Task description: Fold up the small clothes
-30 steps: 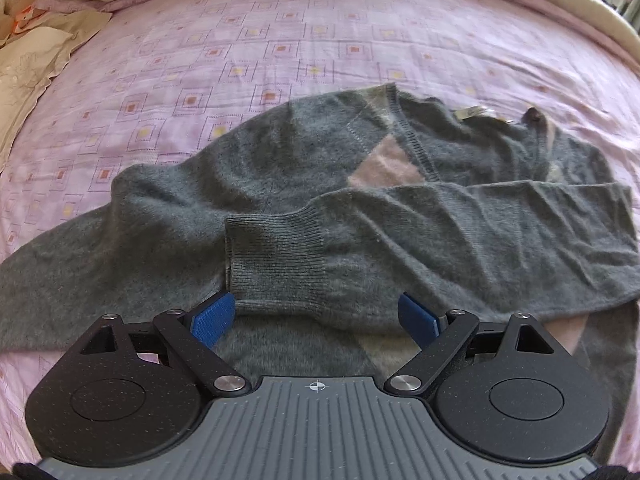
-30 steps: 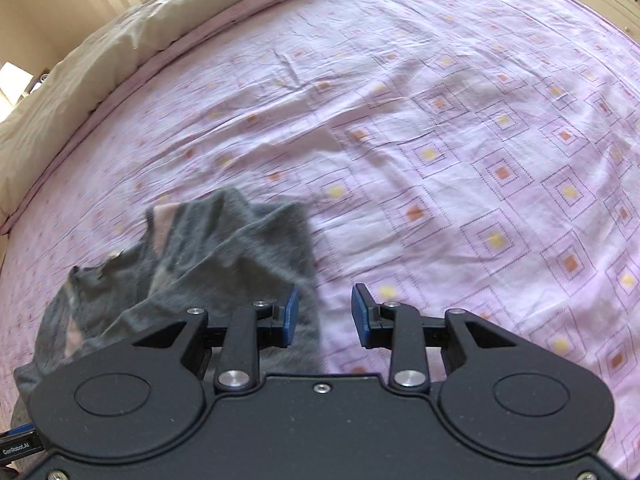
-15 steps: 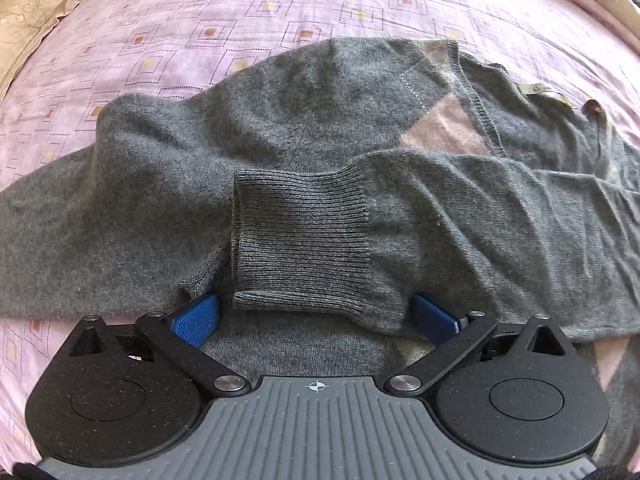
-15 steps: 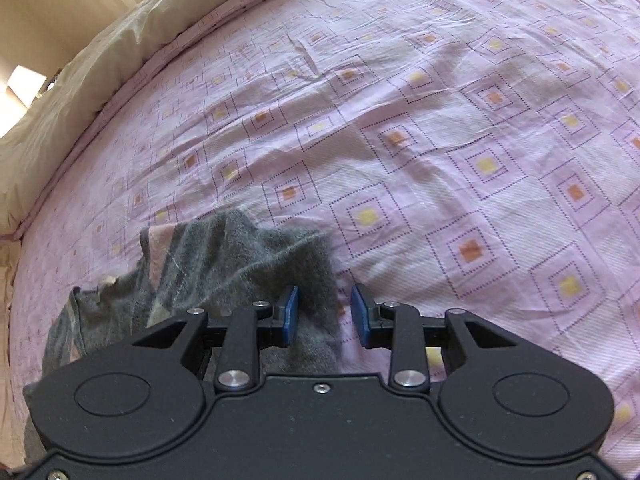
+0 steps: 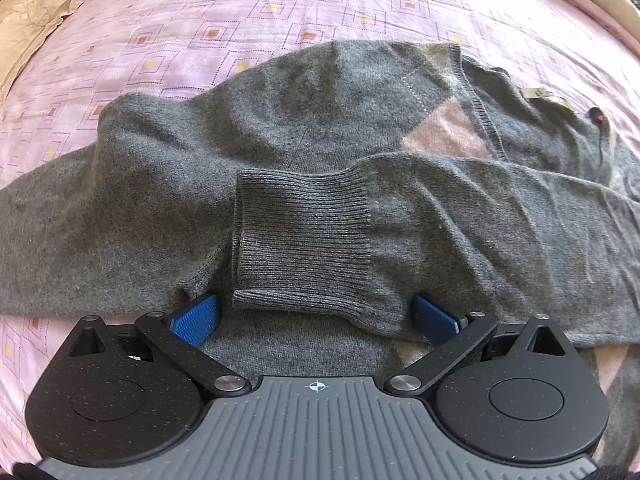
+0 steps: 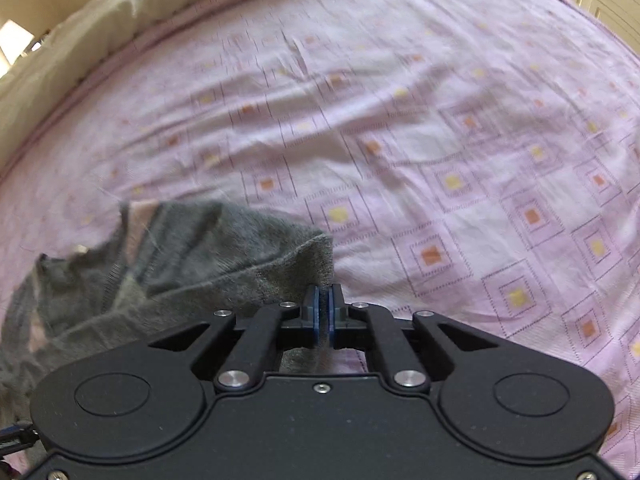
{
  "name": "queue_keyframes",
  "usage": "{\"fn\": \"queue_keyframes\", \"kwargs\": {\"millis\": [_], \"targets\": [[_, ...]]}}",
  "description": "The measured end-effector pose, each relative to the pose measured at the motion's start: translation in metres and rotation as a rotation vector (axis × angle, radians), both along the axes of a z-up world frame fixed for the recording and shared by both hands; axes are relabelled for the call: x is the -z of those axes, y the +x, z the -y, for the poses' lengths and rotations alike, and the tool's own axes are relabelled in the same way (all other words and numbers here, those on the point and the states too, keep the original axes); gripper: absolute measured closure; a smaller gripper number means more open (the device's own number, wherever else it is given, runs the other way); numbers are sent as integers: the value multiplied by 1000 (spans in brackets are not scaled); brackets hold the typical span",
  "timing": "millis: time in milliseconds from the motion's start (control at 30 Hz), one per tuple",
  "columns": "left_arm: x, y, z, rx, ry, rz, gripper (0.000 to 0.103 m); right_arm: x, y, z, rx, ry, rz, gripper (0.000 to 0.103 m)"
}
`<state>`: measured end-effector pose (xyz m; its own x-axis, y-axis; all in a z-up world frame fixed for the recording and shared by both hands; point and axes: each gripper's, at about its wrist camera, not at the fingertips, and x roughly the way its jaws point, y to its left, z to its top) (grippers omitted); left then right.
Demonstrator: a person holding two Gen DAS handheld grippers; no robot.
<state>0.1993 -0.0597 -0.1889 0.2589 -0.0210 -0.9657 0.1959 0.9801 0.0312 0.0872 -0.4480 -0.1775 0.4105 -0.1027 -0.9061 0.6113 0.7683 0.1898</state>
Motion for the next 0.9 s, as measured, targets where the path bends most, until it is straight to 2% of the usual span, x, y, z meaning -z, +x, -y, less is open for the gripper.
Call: {"fn": "queue_keyframes", "kwargs": {"millis": [100, 167, 200, 233, 467, 600, 800, 900], "targets": [[-1, 0, 0, 0, -2, 2, 0, 1, 5, -2, -3, -10, 1, 85], [-2, 0, 0, -2, -3, 6, 0, -5, 2, -2, 24, -17, 13, 65], [-2, -1, 0, -2, -4, 10, 0, -9, -1, -3, 42, -26, 20, 44], [-2, -2, 0, -2, -5, 15, 0, -13, -4, -4, 58, -38, 35, 33], [-4, -17, -4, 1, -25, 77, 0, -35, -36, -24, 81, -39, 82, 22], [-9, -28, -9, -4, -55, 104, 0, -44, -58, -50, 48, -47, 103, 6], [-30, -57, -29, -37, -111, 130, 1, -45, -80, -98, -69, -39, 83, 0], [-43, -73, -57, -89, -124, 155, 1, -42, -88, -123, -117, -31, 60, 0]]}}
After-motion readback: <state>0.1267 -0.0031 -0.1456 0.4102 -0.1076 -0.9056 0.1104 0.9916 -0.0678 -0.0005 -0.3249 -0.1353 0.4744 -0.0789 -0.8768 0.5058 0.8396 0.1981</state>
